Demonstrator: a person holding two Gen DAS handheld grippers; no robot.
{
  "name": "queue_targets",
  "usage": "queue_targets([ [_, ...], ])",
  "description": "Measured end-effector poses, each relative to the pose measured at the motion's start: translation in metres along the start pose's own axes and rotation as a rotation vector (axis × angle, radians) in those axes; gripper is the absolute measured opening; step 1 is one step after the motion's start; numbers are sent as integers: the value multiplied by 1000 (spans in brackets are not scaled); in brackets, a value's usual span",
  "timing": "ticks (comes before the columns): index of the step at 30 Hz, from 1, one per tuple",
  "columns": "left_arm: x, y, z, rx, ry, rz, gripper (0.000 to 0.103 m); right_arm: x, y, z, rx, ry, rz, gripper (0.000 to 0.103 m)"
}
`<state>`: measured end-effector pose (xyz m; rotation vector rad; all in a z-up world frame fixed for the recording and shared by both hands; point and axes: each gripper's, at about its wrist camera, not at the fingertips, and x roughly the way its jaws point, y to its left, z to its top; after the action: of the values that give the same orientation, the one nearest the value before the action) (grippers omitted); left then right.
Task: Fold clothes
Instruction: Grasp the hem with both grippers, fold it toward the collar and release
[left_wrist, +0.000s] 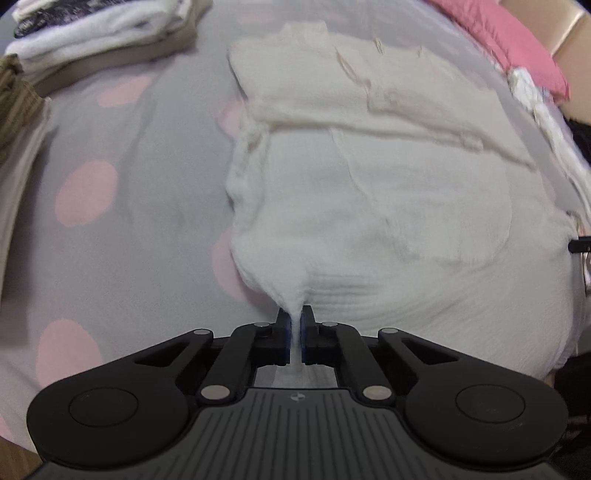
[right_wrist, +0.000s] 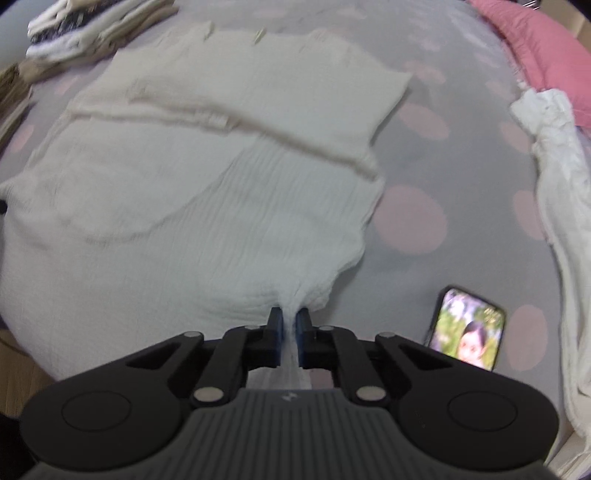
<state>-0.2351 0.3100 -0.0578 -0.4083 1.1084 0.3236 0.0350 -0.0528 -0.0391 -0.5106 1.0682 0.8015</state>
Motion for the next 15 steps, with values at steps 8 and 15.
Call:
queue_targets([
  [8, -32, 12, 40, -31, -138, -6, 3, -30, -16, 32, 48, -149, -58, 8],
  [15, -35, 4, 84, 51, -246, 45, 3, -31, -16, 76, 35, -243, -117, 8],
])
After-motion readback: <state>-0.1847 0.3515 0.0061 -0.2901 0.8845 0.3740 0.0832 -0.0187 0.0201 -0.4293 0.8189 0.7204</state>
